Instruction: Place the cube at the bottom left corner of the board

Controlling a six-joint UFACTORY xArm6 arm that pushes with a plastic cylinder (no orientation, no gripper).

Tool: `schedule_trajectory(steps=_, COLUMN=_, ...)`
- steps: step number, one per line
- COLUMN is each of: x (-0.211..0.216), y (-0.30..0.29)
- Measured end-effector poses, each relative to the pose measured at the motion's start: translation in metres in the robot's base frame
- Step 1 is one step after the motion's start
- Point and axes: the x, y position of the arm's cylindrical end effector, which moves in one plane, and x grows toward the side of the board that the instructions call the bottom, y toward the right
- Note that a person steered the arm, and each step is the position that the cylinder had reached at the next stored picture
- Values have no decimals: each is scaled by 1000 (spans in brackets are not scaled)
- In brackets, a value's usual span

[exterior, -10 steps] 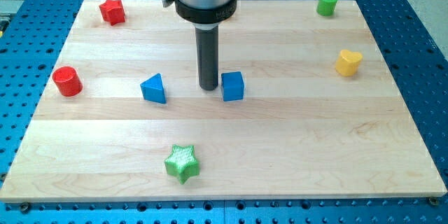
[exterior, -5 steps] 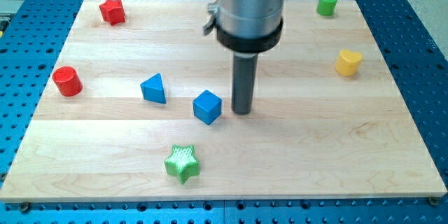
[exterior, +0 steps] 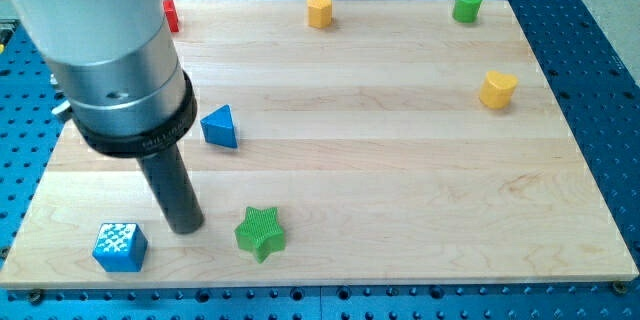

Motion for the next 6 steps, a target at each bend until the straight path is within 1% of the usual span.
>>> schedule_trajectory(steps=1, x=33, y=-37)
schedule_trajectory(steps=2, x=40, y=-84)
schedule_trajectory(steps=4, x=7, y=-70)
schedule_trajectory(steps=5, x=11, y=-83)
schedule_trajectory(steps=6, x=16, y=-85)
